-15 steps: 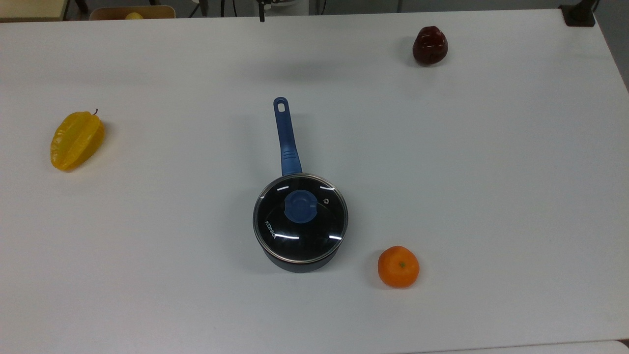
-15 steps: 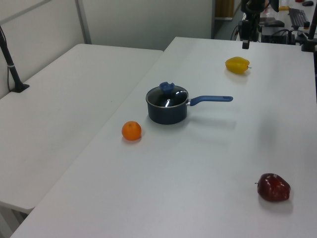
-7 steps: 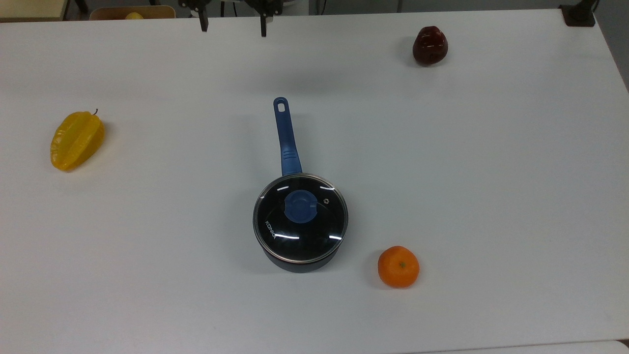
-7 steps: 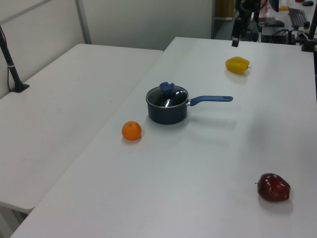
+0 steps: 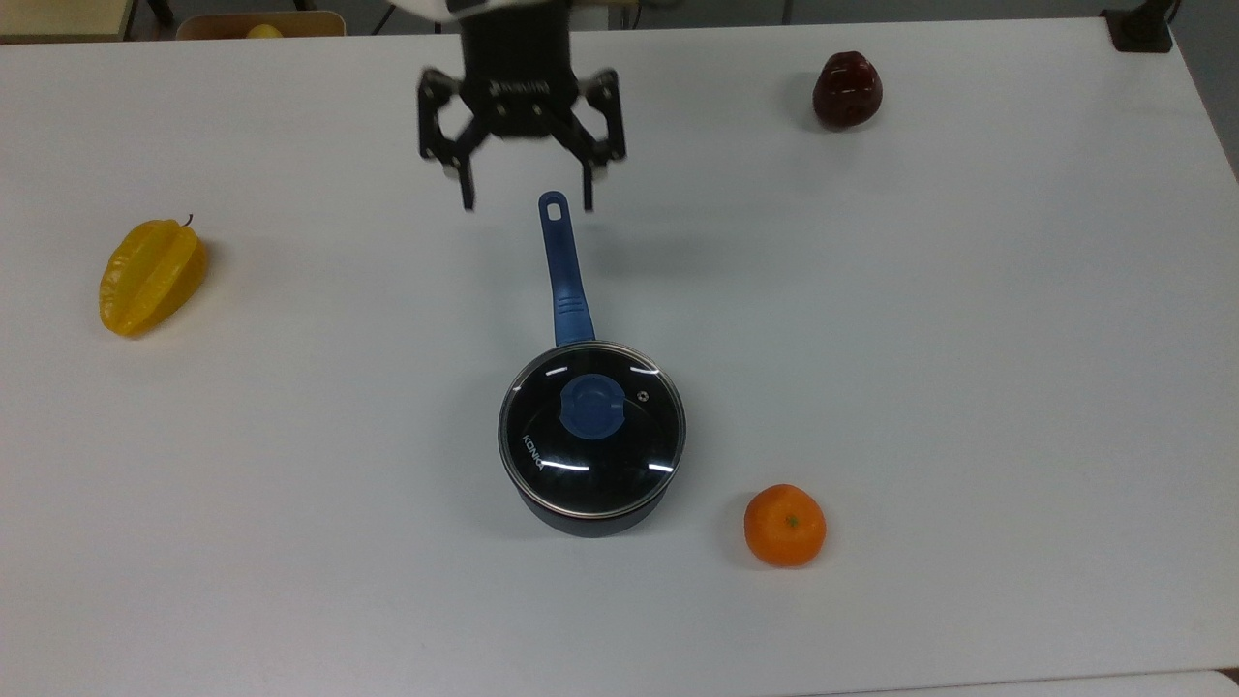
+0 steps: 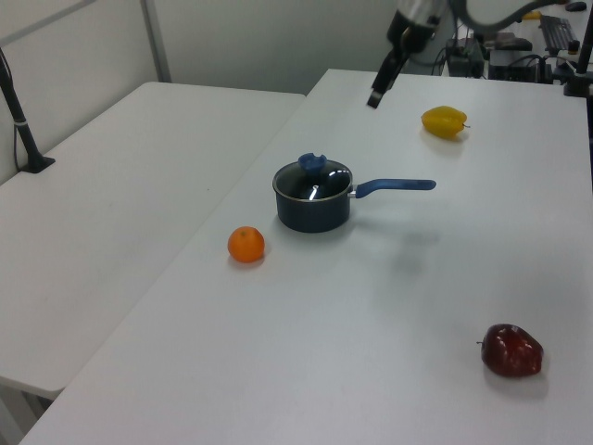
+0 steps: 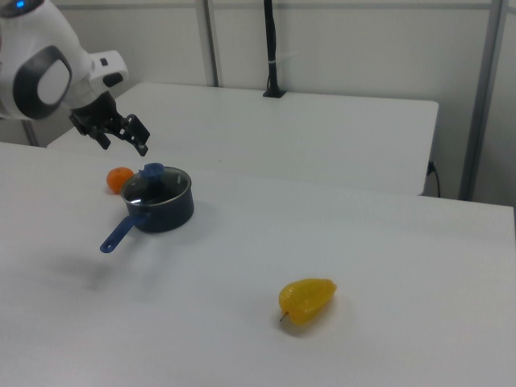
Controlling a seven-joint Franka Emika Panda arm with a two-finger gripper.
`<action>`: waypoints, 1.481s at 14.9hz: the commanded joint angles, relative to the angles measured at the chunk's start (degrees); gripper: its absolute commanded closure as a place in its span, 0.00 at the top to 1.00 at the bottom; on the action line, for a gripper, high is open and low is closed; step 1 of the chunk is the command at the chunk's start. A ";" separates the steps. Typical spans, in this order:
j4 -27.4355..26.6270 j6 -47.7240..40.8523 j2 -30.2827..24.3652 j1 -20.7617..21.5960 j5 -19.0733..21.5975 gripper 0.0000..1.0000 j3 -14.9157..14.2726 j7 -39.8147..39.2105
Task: Open lid
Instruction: 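Move the open gripper above the saucepan's glass lid, then lower the gripper and grasp the blue knob of the glass lid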
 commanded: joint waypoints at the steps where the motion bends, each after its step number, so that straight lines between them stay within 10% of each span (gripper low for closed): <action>1: 0.34 12.53 6.39 1.94 0.20 1.00 -0.01 2.50; 14: 4.56 30.23 20.74 2.73 -3.06 1.00 -0.01 2.14; 22: 4.56 30.32 20.92 2.91 -3.06 0.60 -0.01 2.32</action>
